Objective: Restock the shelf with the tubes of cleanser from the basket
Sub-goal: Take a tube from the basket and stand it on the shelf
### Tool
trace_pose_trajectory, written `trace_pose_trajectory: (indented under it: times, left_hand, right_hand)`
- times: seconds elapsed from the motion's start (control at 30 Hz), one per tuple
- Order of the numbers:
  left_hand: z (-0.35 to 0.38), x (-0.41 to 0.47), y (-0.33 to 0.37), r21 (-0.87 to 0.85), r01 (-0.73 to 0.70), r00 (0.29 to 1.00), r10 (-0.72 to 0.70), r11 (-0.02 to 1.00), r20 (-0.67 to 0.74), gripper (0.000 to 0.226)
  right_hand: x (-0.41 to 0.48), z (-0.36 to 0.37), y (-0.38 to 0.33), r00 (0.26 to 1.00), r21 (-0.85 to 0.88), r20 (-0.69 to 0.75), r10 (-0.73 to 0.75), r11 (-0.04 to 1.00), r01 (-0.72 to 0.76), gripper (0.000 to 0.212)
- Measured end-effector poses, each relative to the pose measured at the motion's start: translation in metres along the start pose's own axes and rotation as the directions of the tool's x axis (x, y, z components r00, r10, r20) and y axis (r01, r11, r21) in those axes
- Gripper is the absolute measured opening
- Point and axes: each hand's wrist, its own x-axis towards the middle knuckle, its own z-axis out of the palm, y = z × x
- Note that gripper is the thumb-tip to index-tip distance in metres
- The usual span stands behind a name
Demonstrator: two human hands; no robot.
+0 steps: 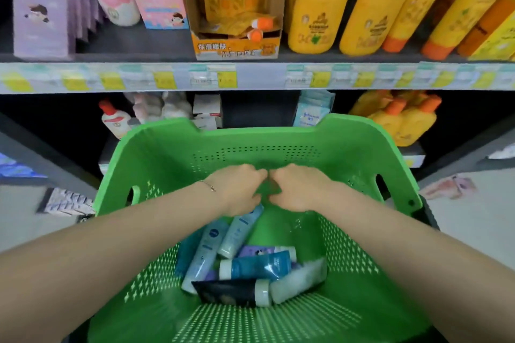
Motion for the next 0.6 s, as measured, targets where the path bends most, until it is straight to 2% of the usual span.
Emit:
trace_pose_trajectory:
  times: [0.07,0.13,0.3,0.43,0.6]
  left_hand:
    - [0.019,0.014,0.001,0.024,0.009,0.993,-0.012,1.0,0.119,0.03]
    - [0.038,0.026,0.002,0.009,0.009,0.974,-0.011,1.0,0.224,0.031]
    - [0.087,0.034,-0.005,-0.03,0.034,0.926,-0.021,0.999,0.376,0.034]
    - [0.121,0.026,-0.017,-0.04,0.106,0.85,-0.07,0.994,0.522,0.031]
    - [0.149,0.017,-0.021,-0.031,0.13,0.829,-0.092,0.991,0.551,0.035]
  right_hand:
    - [0.009,0.015,0.003,0.979,-0.019,0.203,-0.004,1.0,0.008,0.037]
    - [0.016,0.031,0.006,0.95,-0.022,0.313,-0.002,1.0,0.01,0.041]
    - [0.03,0.068,0.012,0.906,-0.079,0.423,0.022,0.997,0.013,0.043]
    - [0.037,0.096,0.016,0.864,-0.1,0.503,0.03,0.995,0.024,0.041]
    - [0.044,0.136,0.027,0.828,-0.109,0.558,0.051,0.994,0.012,0.029]
